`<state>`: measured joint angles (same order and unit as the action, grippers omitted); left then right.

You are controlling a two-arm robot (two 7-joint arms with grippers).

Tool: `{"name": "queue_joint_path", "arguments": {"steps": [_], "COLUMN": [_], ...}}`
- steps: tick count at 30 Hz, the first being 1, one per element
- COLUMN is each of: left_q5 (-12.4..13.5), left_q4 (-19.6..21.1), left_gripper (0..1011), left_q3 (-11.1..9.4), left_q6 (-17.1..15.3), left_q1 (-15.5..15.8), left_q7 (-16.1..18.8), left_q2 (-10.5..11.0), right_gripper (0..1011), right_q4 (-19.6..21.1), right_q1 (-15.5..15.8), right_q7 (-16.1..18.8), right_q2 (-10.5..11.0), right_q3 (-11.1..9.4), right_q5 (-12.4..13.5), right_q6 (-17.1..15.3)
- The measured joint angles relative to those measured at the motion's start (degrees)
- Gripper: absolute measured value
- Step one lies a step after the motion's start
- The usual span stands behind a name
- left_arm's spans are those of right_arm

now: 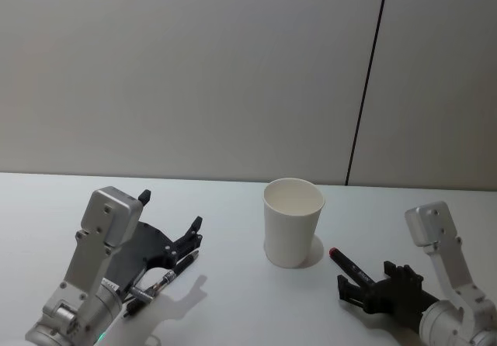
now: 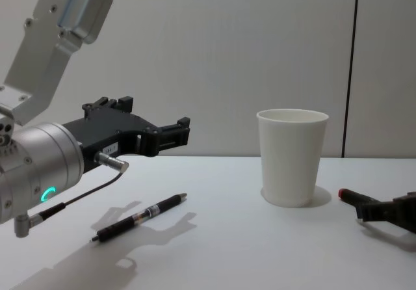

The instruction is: Place the pen into the pen holder.

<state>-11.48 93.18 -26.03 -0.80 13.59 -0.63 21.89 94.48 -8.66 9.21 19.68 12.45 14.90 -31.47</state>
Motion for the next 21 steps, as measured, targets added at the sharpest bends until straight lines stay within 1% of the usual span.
{"name": "queue_joint_path", "arguments": {"steps": [21], "left_q5": [0.0], "left_q4": [0.0], "left_gripper": [1003], "left_q3": [0.0], "left_q6": [0.0], "left_q1": [0.0], "left_q7": [0.0], "left_q2": [0.0], "right_gripper": [1001], "right_q4": [-0.25], "right_q1": [-0.17], "right_q7": [0.49], "right_q2": [-0.37], "right_q3": [-0.08], "right_q5": [-0.33], "right_q6": [-0.86]}}
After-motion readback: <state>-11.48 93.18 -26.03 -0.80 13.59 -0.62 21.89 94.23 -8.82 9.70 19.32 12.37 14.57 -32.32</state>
